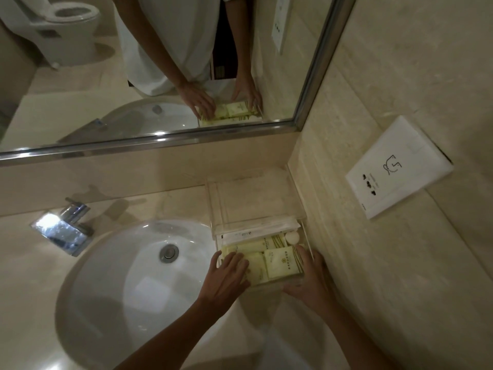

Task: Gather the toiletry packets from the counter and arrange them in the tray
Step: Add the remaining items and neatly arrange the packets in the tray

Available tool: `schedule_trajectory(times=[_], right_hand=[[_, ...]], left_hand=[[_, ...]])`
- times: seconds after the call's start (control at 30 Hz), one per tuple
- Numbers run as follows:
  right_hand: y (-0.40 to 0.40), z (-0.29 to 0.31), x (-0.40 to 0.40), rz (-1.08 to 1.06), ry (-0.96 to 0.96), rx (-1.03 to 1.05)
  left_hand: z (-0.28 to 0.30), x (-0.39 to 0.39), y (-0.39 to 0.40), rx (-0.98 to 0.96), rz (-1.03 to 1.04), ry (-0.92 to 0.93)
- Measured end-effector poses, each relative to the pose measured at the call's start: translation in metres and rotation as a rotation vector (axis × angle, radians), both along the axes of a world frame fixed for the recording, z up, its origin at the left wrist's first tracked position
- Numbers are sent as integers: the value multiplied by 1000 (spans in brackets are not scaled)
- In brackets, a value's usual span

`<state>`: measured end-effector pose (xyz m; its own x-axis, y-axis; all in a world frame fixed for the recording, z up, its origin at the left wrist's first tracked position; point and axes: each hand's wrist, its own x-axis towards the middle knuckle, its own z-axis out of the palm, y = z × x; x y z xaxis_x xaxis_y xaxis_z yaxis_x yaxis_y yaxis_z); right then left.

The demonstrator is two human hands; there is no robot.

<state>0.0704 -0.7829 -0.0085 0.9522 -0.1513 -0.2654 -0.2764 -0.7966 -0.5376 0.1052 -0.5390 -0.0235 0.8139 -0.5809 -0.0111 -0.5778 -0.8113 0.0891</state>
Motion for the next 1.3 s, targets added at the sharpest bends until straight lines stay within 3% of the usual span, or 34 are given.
schedule_trajectory(times=[0.1,0.2,0.33,0.47,0.63,0.9,1.3], right_hand=[[1,0,0,-11,9,23],[1,1,2,-27,26,28],[2,-1,5,-51,29,82],[3,-6,4,-79,12,155],[4,-6,4,-91,-15,161],[2,-7,0,-117,-62,180],[4,-2,13,-85,-73,138]], left_hand=[[0,0,5,4,5,32],[6,-6,12,-166,176,101],[13,-11,18,-629,631,486],[12,-4,11,-763,739,764],[3,-1,14,-824,788,835],[7,-9,11,-897,782,788],[16,3,9,-897,782,828]])
